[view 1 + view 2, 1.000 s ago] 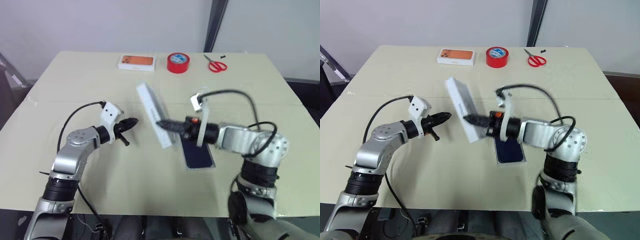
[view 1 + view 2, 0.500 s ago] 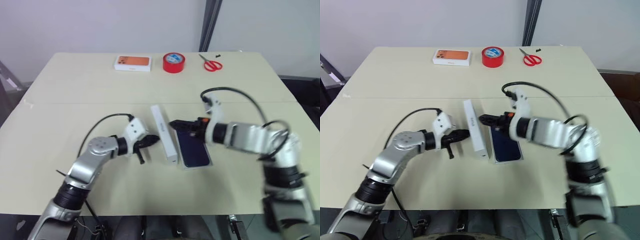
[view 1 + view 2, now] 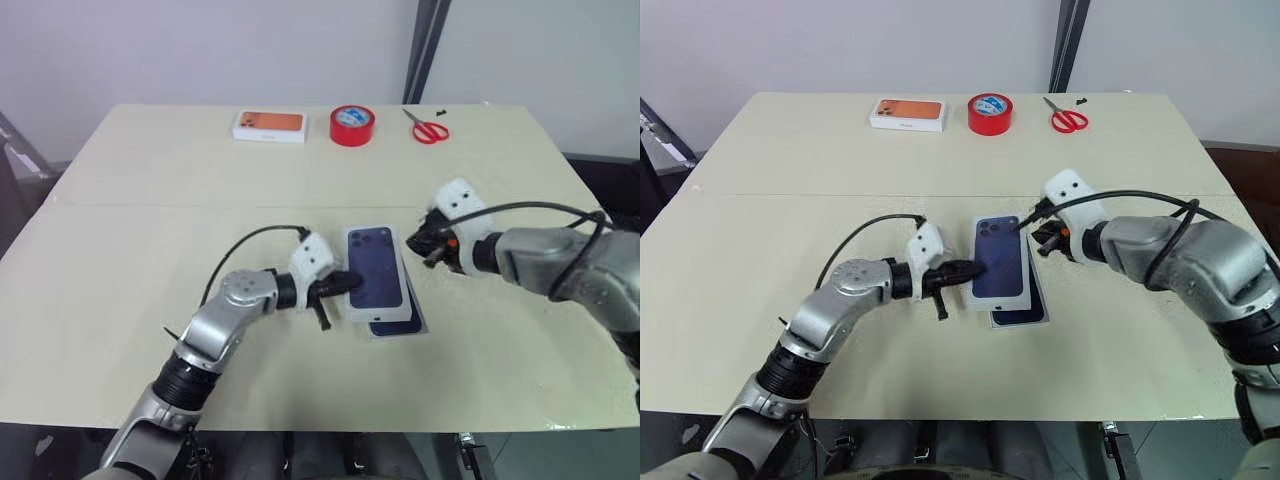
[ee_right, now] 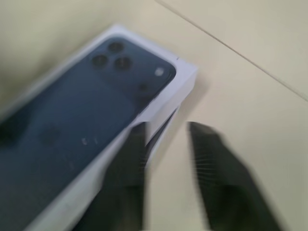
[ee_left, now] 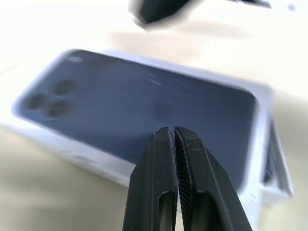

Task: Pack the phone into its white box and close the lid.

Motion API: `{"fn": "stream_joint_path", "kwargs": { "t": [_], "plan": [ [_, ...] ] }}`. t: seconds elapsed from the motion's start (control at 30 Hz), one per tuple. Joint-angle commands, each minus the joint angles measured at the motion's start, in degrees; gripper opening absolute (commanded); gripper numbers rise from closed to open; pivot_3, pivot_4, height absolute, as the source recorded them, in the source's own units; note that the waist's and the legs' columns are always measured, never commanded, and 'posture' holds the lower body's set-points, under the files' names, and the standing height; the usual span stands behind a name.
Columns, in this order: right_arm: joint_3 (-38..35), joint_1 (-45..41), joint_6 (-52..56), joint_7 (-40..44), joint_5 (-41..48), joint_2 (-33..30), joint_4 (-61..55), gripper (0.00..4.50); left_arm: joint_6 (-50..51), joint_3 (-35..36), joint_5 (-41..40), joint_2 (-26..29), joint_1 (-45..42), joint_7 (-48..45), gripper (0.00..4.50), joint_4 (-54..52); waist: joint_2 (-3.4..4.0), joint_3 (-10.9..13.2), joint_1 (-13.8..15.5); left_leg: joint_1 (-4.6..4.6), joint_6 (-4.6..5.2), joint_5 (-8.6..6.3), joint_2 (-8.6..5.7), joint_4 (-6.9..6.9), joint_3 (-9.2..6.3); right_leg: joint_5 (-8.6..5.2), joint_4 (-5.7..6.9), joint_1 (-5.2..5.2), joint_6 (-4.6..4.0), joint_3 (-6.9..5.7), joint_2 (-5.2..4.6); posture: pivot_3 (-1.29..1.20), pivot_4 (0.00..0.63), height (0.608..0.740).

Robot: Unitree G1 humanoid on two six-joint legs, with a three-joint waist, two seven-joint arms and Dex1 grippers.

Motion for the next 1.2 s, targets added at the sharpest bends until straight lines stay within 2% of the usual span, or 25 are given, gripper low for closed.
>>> {"fn": "stream_joint_path", "kwargs": {
  "t": [0.03, 0.13, 0.27, 0.43, 0.73, 1.2],
  "plan": [
    [3.3, 0.9, -6.8, 7.0, -12.6, -2.6, -2.9, 0.04, 4.8, 7.1, -1.6, -0.6, -2.5, 6.2, 0.19, -1.2, 0.00, 0.0, 0.1, 0.00, 0.00, 0.00, 0.00, 0.00, -0.01, 0.00, 0.00, 0.00, 0.00, 0.00, 0.00, 0.00, 0.150, 0.733],
    [4.4, 2.4, -8.9, 10.6, -18.5, -1.9, -2.5, 0.04, 7.0, 6.0, 1.3, 1.0, -3.3, 8.5, 0.19, 1.0, 0.00, 0.0, 0.1, 0.00, 0.00, 0.00, -0.01, 0.01, 0.00, 0.00, 0.00, 0.00, 0.00, -0.01, 0.00, 0.00, 0.150, 0.733],
    [4.8, 3.6, -10.6, 14.7, -23.9, 0.0, -2.7, 0.04, 7.9, -0.2, 5.2, 3.3, -3.6, 7.3, 0.19, 2.7, 0.00, 0.0, 0.2, 0.00, -0.01, 0.00, -0.02, 0.01, 0.00, 0.00, 0.00, 0.00, 0.00, 0.00, -0.01, 0.00, 0.150, 0.733],
    [3.3, 4.7, -10.3, 19.4, -26.1, 2.4, -4.0, 0.04, 6.7, -4.7, 5.3, 2.4, -4.9, 3.7, 0.19, 3.4, -0.01, 0.0, 0.2, 0.00, -0.01, 0.01, -0.03, 0.02, 0.00, 0.00, 0.00, 0.00, 0.00, 0.00, -0.04, 0.00, 0.150, 0.733],
    [-1.1, 9.1, -9.3, 26.2, -28.1, 0.2, -8.4, 0.04, 10.2, -5.1, -0.4, 3.4, -5.0, -4.2, 0.19, -3.7, -0.01, 0.0, 0.2, 0.01, -0.02, 0.00, -0.02, 0.02, -0.01, 0.00, 0.02, 0.00, 0.00, 0.00, -0.05, 0.00, 0.150, 0.733],
    [-4.0, 13.8, -9.3, 30.2, -32.5, 0.1, -8.6, 0.04, 9.6, -8.5, 2.3, 4.2, -5.5, -4.4, 0.19, -2.9, -0.01, 0.0, 0.2, 0.02, -0.01, 0.01, -0.04, 0.04, 0.00, 0.00, 0.04, 0.01, 0.00, 0.01, -0.03, 0.00, 0.150, 0.733]
  ]
}}
